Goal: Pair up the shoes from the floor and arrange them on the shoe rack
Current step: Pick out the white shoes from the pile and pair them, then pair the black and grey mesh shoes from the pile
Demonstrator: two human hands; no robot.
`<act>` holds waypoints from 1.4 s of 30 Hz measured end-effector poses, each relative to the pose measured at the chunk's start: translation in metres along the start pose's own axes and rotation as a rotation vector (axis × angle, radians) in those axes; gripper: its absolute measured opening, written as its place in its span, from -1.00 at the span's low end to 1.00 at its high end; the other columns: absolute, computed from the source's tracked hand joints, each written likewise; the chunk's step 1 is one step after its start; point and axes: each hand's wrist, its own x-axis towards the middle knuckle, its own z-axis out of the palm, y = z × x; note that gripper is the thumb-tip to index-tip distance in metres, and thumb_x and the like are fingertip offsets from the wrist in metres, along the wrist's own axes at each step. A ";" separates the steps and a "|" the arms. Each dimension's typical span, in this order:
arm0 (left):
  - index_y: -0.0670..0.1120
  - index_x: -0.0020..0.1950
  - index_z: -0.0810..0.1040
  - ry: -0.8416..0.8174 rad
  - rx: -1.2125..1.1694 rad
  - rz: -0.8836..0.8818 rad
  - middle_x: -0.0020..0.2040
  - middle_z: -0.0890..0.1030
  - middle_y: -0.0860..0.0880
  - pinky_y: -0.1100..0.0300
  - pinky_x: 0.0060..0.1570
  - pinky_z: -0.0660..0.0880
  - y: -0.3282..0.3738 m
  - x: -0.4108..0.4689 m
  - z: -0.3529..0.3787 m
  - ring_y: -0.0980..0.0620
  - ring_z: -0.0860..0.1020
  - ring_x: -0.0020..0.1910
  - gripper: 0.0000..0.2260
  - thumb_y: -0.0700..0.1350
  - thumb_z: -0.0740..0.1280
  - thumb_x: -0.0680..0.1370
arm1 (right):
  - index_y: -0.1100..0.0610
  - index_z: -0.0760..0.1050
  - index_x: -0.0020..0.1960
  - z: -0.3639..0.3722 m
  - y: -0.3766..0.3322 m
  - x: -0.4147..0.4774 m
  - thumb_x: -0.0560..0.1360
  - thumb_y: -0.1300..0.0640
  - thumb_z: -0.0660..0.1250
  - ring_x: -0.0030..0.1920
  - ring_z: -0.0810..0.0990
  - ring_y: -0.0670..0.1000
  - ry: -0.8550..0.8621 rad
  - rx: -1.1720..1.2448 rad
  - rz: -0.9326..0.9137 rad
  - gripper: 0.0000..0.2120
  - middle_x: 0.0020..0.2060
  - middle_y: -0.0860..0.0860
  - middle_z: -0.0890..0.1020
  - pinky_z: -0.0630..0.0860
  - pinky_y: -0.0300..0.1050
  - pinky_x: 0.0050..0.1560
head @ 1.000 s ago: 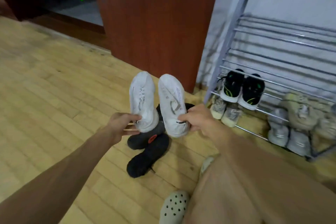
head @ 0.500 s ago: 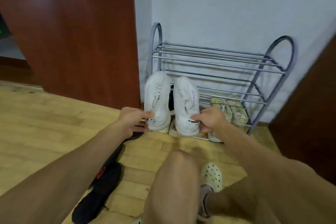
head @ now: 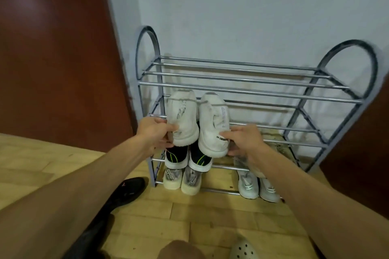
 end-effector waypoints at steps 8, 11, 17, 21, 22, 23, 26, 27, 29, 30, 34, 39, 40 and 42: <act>-0.10 -0.12 0.48 0.026 0.031 0.004 -0.10 0.58 -0.11 0.10 -0.44 0.56 0.010 0.072 0.012 -0.12 0.62 -0.16 -0.85 -0.25 0.44 0.46 | 0.05 0.52 -0.34 0.024 -0.012 0.067 0.34 0.17 0.55 -0.30 0.68 0.10 0.078 -0.041 -0.021 -0.78 -0.33 0.04 0.63 0.66 -0.02 -0.36; -0.06 -0.17 0.47 0.029 0.070 0.017 -0.15 0.56 -0.07 0.13 -0.42 0.52 0.007 0.081 0.005 -0.06 0.58 -0.20 -0.83 -0.28 0.40 0.49 | 0.03 0.53 -0.36 0.029 -0.012 0.069 0.34 0.11 0.56 -0.36 0.67 0.06 0.094 -0.078 -0.061 -0.78 -0.36 0.01 0.63 0.64 -0.09 -0.45; -0.08 -0.09 0.57 0.010 0.195 0.079 0.03 0.59 -0.12 0.02 -0.02 0.59 0.000 0.072 0.000 -0.10 0.59 0.01 -0.92 -0.13 0.31 0.57 | 0.16 0.68 -0.04 0.038 -0.009 0.053 0.50 -0.10 0.35 -0.19 0.70 0.20 0.127 -0.242 -0.117 -0.67 -0.21 0.18 0.71 0.65 0.17 -0.10; -0.14 0.34 0.46 -0.045 0.284 0.122 0.23 0.52 -0.04 0.09 0.07 0.49 -0.003 0.047 -0.013 -0.04 0.52 0.12 -0.64 -0.07 0.30 0.56 | 0.23 0.59 0.11 0.041 -0.014 0.029 0.59 -0.14 0.13 -0.01 0.64 0.25 0.067 -0.317 -0.077 -0.53 -0.02 0.22 0.66 0.56 0.24 0.08; -0.14 0.41 0.38 -0.041 0.298 0.122 0.31 0.47 -0.05 0.08 0.15 0.47 -0.005 0.039 -0.019 -0.05 0.49 0.19 -0.56 -0.07 0.31 0.55 | 0.25 0.58 0.10 0.042 -0.017 0.021 0.59 -0.13 0.12 -0.02 0.65 0.25 0.075 -0.324 -0.073 -0.52 -0.01 0.22 0.66 0.56 0.24 0.07; -0.13 0.45 0.34 -0.035 0.305 0.118 0.38 0.43 -0.06 0.05 0.22 0.45 -0.006 0.029 -0.027 -0.07 0.46 0.26 -0.51 -0.07 0.32 0.54 | 0.26 0.56 0.11 0.044 -0.020 0.012 0.59 -0.11 0.13 -0.03 0.65 0.25 0.087 -0.344 -0.070 -0.54 -0.01 0.22 0.65 0.58 0.23 0.06; -0.14 0.45 0.34 -0.047 0.297 0.093 0.41 0.40 -0.08 0.06 0.26 0.42 -0.010 -0.002 -0.057 -0.07 0.43 0.31 -0.49 -0.04 0.33 0.54 | 0.27 0.51 0.08 0.055 -0.028 -0.021 0.55 0.05 0.22 -0.10 0.66 0.23 0.074 -0.448 -0.072 -0.71 -0.03 0.21 0.61 0.64 0.17 -0.07; -0.14 0.43 0.38 -0.059 0.296 0.084 0.39 0.43 -0.09 0.05 0.26 0.42 -0.012 -0.014 -0.068 -0.07 0.44 0.29 -0.53 -0.04 0.32 0.54 | 0.28 0.49 0.02 0.062 -0.030 -0.033 0.53 0.12 0.24 -0.13 0.66 0.24 0.039 -0.494 -0.078 -0.78 -0.08 0.21 0.60 0.66 0.15 -0.13; -0.12 0.34 0.46 -0.077 0.305 0.080 0.31 0.48 -0.08 0.08 0.19 0.46 -0.019 -0.039 -0.091 -0.05 0.48 0.21 -0.63 -0.05 0.30 0.56 | 0.26 0.48 -0.11 0.080 -0.032 -0.059 0.50 0.20 0.24 -0.20 0.65 0.25 -0.057 -0.582 -0.095 -0.87 -0.20 0.21 0.56 0.67 0.04 -0.25; -0.10 0.29 0.50 -0.084 0.310 0.078 0.27 0.50 -0.07 0.11 0.13 0.48 -0.024 -0.053 -0.103 -0.03 0.50 0.15 -0.69 -0.06 0.30 0.56 | 0.25 0.47 -0.18 0.091 -0.032 -0.074 0.50 0.21 0.25 -0.27 0.63 0.24 -0.115 -0.620 -0.101 -0.87 -0.27 0.21 0.54 0.64 -0.05 -0.34; -0.07 0.20 0.53 -0.099 0.376 0.012 0.15 0.55 -0.06 0.13 0.05 0.51 -0.062 -0.101 -0.155 -0.01 0.54 0.09 -0.78 -0.06 0.29 0.57 | 0.29 0.55 -0.13 0.150 -0.021 -0.126 0.52 0.20 0.25 -0.32 0.61 0.20 -0.369 -0.775 -0.111 -0.82 -0.30 0.20 0.55 0.64 -0.02 -0.26; -0.14 0.23 0.52 -0.049 0.443 -0.115 0.06 0.57 -0.09 0.25 -0.19 0.44 -0.131 -0.144 -0.218 0.00 0.53 -0.01 -0.74 -0.08 0.27 0.58 | 0.27 0.52 0.11 0.230 0.009 -0.177 0.55 0.14 0.24 -0.31 0.57 0.12 -0.569 -0.938 -0.132 -0.76 -0.08 0.17 0.56 0.54 -0.14 -0.38; -0.15 0.22 0.53 -0.030 0.449 -0.146 0.05 0.57 -0.09 0.27 -0.22 0.42 -0.146 -0.149 -0.229 0.01 0.53 -0.03 -0.75 -0.09 0.27 0.58 | 0.25 0.51 0.11 0.244 0.017 -0.184 0.56 0.14 0.23 -0.35 0.55 0.11 -0.598 -0.955 -0.140 -0.77 -0.13 0.16 0.55 0.55 -0.13 -0.36; -0.15 0.18 0.55 0.001 0.433 -0.203 0.04 0.57 -0.09 0.33 -0.31 0.42 -0.176 -0.157 -0.247 0.06 0.52 -0.12 -0.78 -0.12 0.28 0.57 | 0.25 0.50 0.13 0.269 0.036 -0.195 0.57 0.15 0.19 -0.34 0.55 0.10 -0.661 -0.968 -0.140 -0.77 -0.11 0.15 0.56 0.58 -0.09 -0.28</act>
